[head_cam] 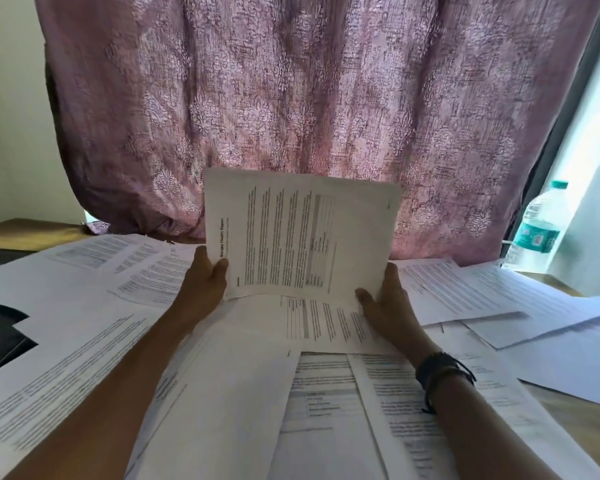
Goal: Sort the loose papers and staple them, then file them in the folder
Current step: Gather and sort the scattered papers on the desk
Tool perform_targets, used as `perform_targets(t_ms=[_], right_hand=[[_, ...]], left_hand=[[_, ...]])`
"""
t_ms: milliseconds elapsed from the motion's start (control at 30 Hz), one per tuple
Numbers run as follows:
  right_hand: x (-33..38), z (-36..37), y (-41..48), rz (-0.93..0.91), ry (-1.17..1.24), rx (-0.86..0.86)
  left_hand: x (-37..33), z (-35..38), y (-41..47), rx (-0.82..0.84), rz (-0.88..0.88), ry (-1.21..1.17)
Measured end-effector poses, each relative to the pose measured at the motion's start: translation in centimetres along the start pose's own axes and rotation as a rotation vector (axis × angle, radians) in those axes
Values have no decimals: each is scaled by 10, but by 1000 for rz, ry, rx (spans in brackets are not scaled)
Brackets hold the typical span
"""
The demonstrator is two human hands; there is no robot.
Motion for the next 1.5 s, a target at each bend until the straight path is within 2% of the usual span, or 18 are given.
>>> perform_targets(t_ms=[67, 233, 333, 433, 567, 700, 833, 900, 967, 1033, 1067, 1167, 1333, 1500], right_hand=[[6, -4, 7, -4, 51, -3], [30, -31, 18, 193, 402, 128], [51, -40, 14, 275, 363, 229], [64, -45, -9, 388, 384, 245], [70, -53, -65, 484, 419, 224], [65, -58, -117, 509, 328, 264], [61, -56, -138, 506, 194, 182], [56, -57, -142, 514, 31, 124], [54, -61, -144, 476, -269, 80], [66, -63, -147, 356, -521, 38], [74, -60, -148, 281, -542, 15], [101, -31, -153, 182, -325, 9], [141, 67, -153, 104, -25, 164], [175, 180, -152, -10, 128, 382]], left_hand=[[-5, -8, 4, 7, 12, -3], [-33, -34, 11, -7, -17, -84], [-42, -43, 6, 94, -43, 14], [-43, -53, -14, 181, -52, 94], [-25, -70, -65, 295, -156, 130], [-10, -82, -109, 290, -211, 142], [-6, -82, -134, 296, -211, 236], [-6, -83, -141, 276, -195, 284], [-5, -85, -143, 242, -184, 346], [-5, -88, -144, 202, -181, 448], [-6, -90, -144, 177, -159, 511], [-8, -98, -145, 83, -78, 557], [8, -145, -140, -128, -38, 423], [61, -224, -119, -360, -166, 487]])
Point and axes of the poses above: each hand's wrist, its own y-axis towards the middle knuckle, its own z-axis out of the palm, x = y × z, the point moved 4 cm from there along y, towards the middle knuckle, and after that the axes turned 15 degrees about y, right-handed, at the moved point
